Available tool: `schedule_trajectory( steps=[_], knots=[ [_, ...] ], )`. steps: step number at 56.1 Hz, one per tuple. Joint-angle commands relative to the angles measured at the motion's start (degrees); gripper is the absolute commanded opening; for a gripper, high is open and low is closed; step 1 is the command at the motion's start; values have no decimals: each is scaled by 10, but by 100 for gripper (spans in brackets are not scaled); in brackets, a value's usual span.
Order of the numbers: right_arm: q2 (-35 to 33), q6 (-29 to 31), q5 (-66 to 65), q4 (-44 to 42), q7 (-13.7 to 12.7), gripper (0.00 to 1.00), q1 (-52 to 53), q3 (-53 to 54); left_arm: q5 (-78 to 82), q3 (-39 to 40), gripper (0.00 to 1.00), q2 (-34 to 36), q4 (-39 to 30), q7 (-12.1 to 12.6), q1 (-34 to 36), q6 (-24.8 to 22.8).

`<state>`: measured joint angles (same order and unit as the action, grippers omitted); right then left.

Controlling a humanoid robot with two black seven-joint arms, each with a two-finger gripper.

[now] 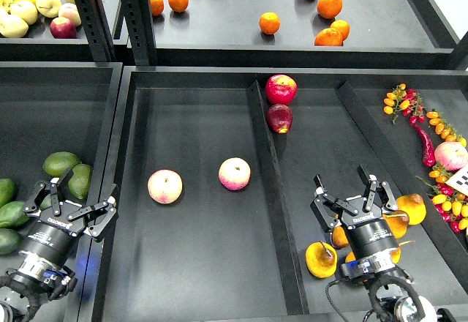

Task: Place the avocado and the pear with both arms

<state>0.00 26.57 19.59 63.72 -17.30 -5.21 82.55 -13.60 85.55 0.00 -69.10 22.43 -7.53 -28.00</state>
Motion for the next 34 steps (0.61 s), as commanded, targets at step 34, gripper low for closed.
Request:
schedule_trajectory(
  steps=[34],
  knots=[
    [0, -156, -4, 87, -1, 100, 42, 6, 4, -3, 99, 0, -38, 0, 29, 0]
  ],
)
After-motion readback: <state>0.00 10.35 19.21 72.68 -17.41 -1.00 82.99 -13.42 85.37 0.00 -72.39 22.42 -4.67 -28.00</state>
